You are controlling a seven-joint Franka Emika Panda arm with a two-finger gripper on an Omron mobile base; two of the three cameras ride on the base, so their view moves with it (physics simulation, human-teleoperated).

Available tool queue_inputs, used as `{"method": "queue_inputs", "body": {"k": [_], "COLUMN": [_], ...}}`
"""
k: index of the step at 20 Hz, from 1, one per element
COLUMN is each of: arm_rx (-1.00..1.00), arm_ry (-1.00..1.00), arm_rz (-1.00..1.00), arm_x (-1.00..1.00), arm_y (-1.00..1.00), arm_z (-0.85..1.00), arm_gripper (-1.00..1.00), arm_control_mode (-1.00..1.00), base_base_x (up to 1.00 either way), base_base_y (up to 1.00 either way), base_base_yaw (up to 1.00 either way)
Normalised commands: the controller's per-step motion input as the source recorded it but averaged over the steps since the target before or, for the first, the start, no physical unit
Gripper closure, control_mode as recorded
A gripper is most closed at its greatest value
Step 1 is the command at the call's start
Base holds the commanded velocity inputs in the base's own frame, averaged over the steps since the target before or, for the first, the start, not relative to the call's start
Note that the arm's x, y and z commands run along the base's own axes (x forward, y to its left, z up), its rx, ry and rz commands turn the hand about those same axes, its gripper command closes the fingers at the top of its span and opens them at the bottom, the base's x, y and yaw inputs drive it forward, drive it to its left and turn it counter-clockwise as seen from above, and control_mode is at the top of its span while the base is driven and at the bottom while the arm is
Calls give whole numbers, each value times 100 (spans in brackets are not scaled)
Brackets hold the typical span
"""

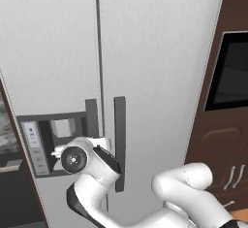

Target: Open the freezer door, pick up the ice cube tray from the freezer, and place it on the dining counter.

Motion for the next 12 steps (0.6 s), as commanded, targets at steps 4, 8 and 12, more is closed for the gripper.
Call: {"method": "queue_inputs", "body": {"k": [4,8,12], "arm_rx": [0,0,0], "arm_ry": [-31,-25,-18], "arm_rz": [1,0,0], "arm_x": [3,1,0], "arm_y": [0,-15,-27], "arm_z": [0,0,2], "arm_gripper": [-100,-100,-100], "arm_control_mode": [-100,-100,-100], "base_base_x": [0,0,0], "base_base_y": [0,0,0], "base_base_yaw": [0,0,0]}}
